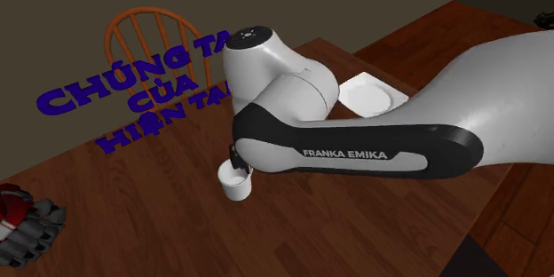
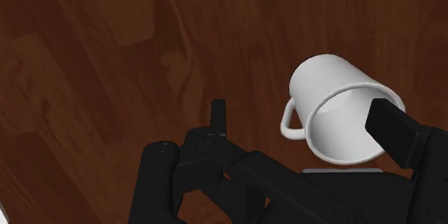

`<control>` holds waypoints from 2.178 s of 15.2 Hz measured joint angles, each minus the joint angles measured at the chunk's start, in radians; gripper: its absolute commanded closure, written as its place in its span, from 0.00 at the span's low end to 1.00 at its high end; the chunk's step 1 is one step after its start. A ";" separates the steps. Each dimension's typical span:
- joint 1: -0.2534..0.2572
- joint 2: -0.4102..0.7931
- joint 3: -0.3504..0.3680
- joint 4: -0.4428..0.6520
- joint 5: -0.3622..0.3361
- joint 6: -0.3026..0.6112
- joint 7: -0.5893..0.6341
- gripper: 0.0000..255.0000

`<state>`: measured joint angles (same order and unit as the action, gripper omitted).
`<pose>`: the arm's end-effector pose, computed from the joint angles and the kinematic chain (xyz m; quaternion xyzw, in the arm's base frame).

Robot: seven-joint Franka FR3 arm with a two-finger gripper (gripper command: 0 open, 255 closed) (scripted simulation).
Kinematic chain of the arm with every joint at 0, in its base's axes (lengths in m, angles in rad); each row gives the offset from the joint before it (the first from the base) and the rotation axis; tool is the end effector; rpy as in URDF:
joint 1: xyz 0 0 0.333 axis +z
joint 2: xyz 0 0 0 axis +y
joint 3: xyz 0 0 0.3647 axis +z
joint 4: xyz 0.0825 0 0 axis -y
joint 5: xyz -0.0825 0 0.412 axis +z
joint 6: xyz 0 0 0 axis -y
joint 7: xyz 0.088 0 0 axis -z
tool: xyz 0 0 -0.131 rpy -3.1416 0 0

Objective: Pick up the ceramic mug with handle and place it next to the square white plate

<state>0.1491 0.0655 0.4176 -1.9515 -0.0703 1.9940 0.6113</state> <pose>0.5095 0.3128 0.4585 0.9998 -0.0079 0.0033 0.0202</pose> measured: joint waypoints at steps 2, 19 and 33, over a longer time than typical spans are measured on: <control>0.026 0.085 0.014 0.077 -0.042 -0.008 0.044 0.00; 0.169 0.461 0.002 0.383 -0.213 -0.002 0.177 0.00; 0.170 0.463 0.002 0.381 -0.214 0.002 0.178 1.00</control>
<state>0.3189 0.5288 0.4192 -1.5705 -0.2845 1.9961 0.7893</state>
